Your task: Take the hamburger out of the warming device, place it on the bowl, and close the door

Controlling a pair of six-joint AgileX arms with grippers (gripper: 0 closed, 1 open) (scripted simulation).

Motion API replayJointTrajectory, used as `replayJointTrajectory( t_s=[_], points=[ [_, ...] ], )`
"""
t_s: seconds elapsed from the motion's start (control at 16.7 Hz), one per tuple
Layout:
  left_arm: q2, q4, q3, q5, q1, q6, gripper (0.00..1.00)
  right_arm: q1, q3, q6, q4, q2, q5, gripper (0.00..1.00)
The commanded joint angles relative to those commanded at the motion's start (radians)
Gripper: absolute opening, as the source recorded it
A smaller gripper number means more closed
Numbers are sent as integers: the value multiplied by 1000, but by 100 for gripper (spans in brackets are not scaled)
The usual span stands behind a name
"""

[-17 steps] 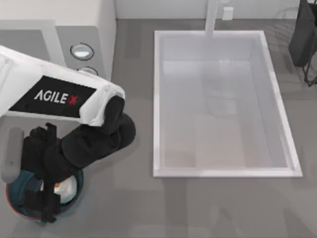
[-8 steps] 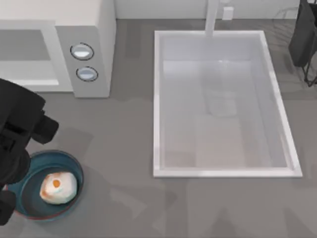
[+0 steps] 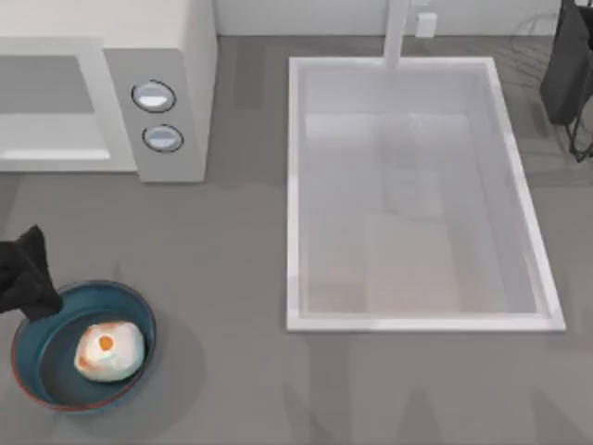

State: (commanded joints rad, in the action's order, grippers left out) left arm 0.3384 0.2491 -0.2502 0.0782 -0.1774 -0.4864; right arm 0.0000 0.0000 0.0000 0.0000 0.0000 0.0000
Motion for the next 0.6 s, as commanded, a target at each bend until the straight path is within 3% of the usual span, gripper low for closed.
replayJointTrajectory(
  t_s=[0.3,0.6],
  points=[
    [-278,-191,188,-64,129,374,100,0,0,0,0,0,0,100],
    [-338,-249,250,-78,177,486,100,0,0,0,0,0,0,100]
  ],
)
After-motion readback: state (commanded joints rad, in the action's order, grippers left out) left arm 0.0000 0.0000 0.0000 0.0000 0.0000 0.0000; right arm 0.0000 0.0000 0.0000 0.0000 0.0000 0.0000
